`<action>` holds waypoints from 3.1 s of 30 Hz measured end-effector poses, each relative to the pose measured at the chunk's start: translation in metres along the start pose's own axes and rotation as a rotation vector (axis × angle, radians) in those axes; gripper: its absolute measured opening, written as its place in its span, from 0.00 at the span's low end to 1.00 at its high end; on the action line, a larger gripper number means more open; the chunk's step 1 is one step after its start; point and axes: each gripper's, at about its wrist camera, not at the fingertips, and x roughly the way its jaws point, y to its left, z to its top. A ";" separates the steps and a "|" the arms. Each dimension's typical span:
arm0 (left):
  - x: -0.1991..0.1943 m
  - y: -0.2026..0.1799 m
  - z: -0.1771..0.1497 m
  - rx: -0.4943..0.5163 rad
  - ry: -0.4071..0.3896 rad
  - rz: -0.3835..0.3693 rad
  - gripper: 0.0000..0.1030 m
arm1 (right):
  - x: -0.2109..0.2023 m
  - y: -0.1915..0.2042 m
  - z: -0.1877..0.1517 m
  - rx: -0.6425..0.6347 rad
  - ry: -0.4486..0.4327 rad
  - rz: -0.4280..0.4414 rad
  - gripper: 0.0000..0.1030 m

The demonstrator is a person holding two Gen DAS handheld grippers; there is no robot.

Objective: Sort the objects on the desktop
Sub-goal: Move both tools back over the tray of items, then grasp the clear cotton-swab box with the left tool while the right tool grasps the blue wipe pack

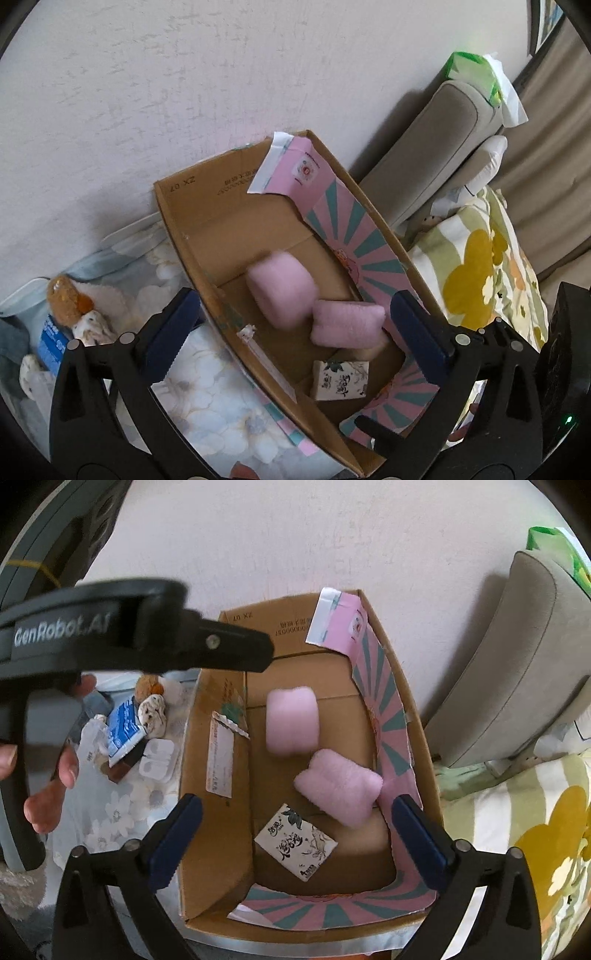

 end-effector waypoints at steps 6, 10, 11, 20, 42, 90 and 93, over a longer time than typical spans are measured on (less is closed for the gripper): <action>-0.015 0.007 -0.013 -0.004 -0.008 -0.018 1.00 | -0.012 0.007 0.000 0.010 -0.018 -0.006 0.99; -0.039 0.011 -0.017 0.008 -0.018 -0.002 1.00 | -0.024 0.016 0.002 0.003 -0.031 -0.010 0.99; -0.046 0.013 -0.019 0.010 -0.020 0.010 1.00 | -0.028 0.019 0.004 -0.004 -0.033 -0.015 0.99; -0.123 0.050 -0.037 -0.023 -0.144 0.143 1.00 | -0.071 0.060 0.015 -0.080 -0.144 -0.066 0.99; -0.255 0.199 -0.123 -0.270 -0.295 0.311 1.00 | -0.054 0.164 0.030 -0.228 -0.171 0.131 0.99; -0.070 0.260 -0.195 -0.367 -0.137 0.140 0.40 | 0.182 0.276 0.050 -0.707 0.240 0.251 0.56; -0.072 0.258 -0.194 -0.364 -0.137 0.132 0.39 | 0.184 0.275 0.047 -0.690 0.248 0.248 0.55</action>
